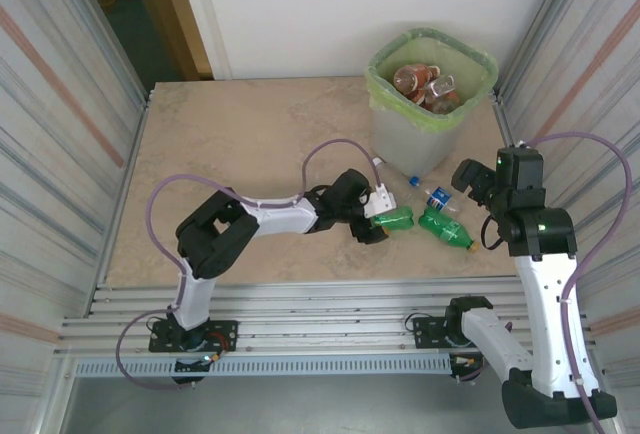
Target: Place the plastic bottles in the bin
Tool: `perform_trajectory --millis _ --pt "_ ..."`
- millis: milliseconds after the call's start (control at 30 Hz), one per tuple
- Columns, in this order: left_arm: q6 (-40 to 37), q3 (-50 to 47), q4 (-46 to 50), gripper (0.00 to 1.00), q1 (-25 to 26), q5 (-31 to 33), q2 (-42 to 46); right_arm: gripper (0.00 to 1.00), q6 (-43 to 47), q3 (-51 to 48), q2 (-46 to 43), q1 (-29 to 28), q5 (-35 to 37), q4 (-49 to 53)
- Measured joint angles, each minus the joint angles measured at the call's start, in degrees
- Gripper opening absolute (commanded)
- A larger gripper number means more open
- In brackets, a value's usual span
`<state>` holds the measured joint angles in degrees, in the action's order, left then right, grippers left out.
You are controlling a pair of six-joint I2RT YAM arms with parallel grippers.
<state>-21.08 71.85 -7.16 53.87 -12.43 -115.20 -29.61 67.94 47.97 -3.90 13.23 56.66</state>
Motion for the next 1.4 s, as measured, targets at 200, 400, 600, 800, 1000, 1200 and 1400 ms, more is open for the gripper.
perform_trajectory --millis 200,400,600,800,1000,1200,1400 --pt "-0.59 1.68 0.66 0.83 0.24 -0.04 -2.27 0.98 -0.28 -0.76 0.0 0.0 -0.37 -0.2" --pt "-1.11 1.99 1.99 0.76 0.48 -0.02 -3.5 0.98 -0.48 -1.18 0.07 0.0 -1.46 -1.2" --pt "-1.49 2.05 2.64 0.68 0.66 0.0 -4.39 0.98 -1.36 -1.42 0.31 0.0 -1.73 -1.38" --pt "-2.27 2.1 2.16 0.5 1.07 0.39 -5.25 0.98 -1.44 -1.44 0.42 0.0 -1.75 -1.38" --pt "-2.32 0.92 0.46 0.35 1.7 0.52 -4.9 0.98 -1.46 -1.44 0.42 0.0 -2.49 -1.4" --pt "-1.79 -4.26 -1.11 0.31 1.88 0.46 -1.49 0.98 -1.49 -1.44 0.31 0.0 -2.67 -1.73" --pt "0.31 -10.91 -2.56 0.3 1.88 1.33 6.47 0.98 -1.73 -2.01 -0.55 0.0 -4.28 -3.1"
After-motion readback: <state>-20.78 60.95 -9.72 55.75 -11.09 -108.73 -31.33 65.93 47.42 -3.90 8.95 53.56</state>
